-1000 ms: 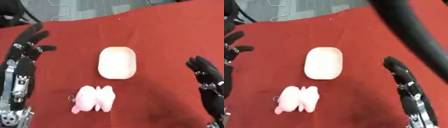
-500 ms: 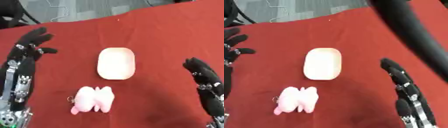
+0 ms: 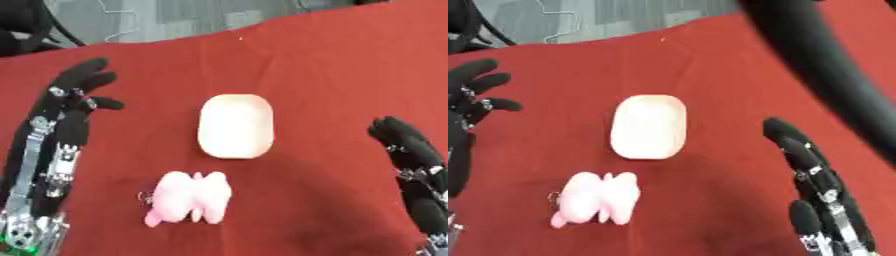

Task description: Pick up objects on the table and place them in the box.

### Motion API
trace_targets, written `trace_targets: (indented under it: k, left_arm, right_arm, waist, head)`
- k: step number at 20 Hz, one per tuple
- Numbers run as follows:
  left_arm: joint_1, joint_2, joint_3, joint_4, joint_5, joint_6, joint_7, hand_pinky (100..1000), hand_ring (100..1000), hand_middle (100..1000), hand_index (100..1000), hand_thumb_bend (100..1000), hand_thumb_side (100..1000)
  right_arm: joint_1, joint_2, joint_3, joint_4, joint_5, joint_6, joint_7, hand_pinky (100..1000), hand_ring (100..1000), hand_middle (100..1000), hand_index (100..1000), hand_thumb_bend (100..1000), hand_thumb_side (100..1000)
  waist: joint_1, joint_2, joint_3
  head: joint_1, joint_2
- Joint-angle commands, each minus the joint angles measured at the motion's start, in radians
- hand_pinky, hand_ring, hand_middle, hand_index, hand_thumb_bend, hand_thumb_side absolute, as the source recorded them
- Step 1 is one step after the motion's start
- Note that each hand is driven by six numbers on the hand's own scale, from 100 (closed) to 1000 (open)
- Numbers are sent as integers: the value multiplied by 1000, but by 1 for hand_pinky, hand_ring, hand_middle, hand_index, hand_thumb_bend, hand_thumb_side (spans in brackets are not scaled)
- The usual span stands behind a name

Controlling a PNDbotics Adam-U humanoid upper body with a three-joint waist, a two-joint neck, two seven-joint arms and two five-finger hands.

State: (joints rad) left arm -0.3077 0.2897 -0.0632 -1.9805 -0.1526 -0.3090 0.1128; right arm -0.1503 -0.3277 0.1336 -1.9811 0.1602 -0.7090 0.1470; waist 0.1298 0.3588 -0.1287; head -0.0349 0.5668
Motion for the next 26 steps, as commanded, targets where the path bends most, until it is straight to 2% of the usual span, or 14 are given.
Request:
trace_targets:
  k: [1,2,7,12,17,18,19,20,23,24,25,26]
  left_arm:
    - [-3,16,-1,-19,-4,-1,3,618,842,841,916,100,884]
    - [-3,17,0,-19,-4,-1,4,617,841,840,915,100,884]
    - [-5,17,1,-19,-11,-1,6,617,839,839,916,100,885]
    - [-5,20,-1,-19,-12,-1,5,615,837,837,915,100,888]
    - [-6,28,-4,-19,-11,-1,3,609,827,832,915,100,889]
    - [-7,30,-5,-19,-11,-1,4,607,824,830,913,100,889]
    - [-8,31,-6,-19,-10,-1,5,608,824,830,914,100,889]
    - [-9,33,-6,-19,-11,-1,5,602,812,825,907,100,891]
    - [-11,36,-7,-19,-11,1,6,599,806,823,907,100,891]
    - [-12,37,-7,-19,-11,0,7,594,799,821,906,100,892]
    - [-13,38,-8,-19,-11,0,8,593,799,821,906,100,893]
    - [-14,39,-8,-19,-9,-2,10,587,795,817,902,100,897]
  right_arm:
    - [-6,-17,-10,-19,19,-2,13,993,1000,1000,1000,276,523]
    - [-7,-17,-12,-19,33,-1,20,969,1000,1000,1000,337,463]
    - [-10,-12,-18,-19,94,10,28,927,1000,1000,1000,462,354]
    - [-4,-24,-17,-19,140,9,12,912,1000,1000,1000,510,294]
    - [13,-79,-16,-19,196,-24,-23,863,1000,1000,1000,497,303]
    - [16,-95,-15,-19,211,-31,-29,813,956,983,1000,497,305]
    - [20,-113,-15,-19,229,-39,-32,821,963,986,1000,498,304]
    - [26,-133,-13,-19,251,-47,-29,760,911,961,1000,485,331]
    - [40,-175,-7,-19,313,-71,-28,748,902,953,1000,482,338]
    - [44,-193,-4,-19,336,-82,-28,741,893,948,995,466,425]
    - [49,-213,-1,-19,359,-96,-32,740,892,947,995,487,443]
    - [56,-239,3,-19,384,-112,-37,737,885,949,984,411,443]
  waist:
    - [-8,-21,3]
    - [-9,-19,4]
    - [-13,-12,8]
    - [-22,-8,11]
    - [-37,-6,12]
    - [-40,-6,13]
    - [-43,-6,14]
    - [-47,-5,16]
    - [-54,-3,19]
    - [-57,-2,21]
    - [-59,-1,22]
    - [-61,0,24]
  head:
    - [21,-1]
    - [28,-1]
    - [51,-2]
    - [73,1]
    - [96,10]
    - [101,14]
    - [105,16]
    - [109,20]
    - [114,25]
    - [114,28]
    - [115,30]
    - [119,33]
